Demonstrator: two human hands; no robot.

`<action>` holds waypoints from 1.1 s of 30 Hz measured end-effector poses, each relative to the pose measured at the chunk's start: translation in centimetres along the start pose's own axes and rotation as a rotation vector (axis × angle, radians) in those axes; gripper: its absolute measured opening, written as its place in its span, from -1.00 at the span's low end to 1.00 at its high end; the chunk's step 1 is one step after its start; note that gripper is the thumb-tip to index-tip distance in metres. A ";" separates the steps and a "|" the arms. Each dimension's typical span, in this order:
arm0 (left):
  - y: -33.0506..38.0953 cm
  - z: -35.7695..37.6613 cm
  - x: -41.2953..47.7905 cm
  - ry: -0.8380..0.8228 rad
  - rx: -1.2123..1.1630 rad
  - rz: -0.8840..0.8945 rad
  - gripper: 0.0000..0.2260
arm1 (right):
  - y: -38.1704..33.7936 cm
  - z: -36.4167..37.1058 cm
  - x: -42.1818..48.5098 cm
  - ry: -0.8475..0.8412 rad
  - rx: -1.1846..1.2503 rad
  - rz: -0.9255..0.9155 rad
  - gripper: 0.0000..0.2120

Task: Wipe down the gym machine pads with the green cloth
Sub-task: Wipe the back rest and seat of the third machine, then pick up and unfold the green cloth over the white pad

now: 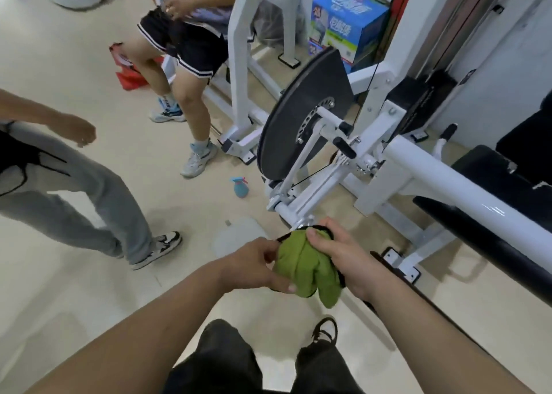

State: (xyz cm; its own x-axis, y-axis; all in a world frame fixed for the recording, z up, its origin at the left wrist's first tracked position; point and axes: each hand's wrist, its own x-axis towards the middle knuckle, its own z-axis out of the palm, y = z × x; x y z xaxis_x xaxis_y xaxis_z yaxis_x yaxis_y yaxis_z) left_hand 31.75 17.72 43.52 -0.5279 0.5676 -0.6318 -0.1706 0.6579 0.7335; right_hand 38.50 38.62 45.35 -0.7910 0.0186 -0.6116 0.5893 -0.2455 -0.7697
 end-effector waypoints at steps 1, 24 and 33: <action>-0.2 -1.0 0.3 0.009 0.032 0.038 -0.63 | 0.0 0.5 0.5 0.015 -0.010 0.010 -0.82; -18.5 -18.4 15.0 -0.269 0.376 -0.107 -0.83 | 18.8 14.9 17.1 0.726 0.024 0.168 -0.69; -30.1 -17.7 28.2 -0.236 0.208 -0.083 -0.81 | 32.7 16.3 31.4 0.599 0.488 0.198 -0.90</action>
State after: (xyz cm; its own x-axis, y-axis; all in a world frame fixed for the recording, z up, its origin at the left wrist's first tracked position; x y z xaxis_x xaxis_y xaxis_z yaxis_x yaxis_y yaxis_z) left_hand 7.25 5.13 8.08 -0.3078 0.5908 -0.7458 -0.0185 0.7800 0.6255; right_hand 30.27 15.36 3.92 -0.3739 0.4141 -0.8299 0.4615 -0.6931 -0.5538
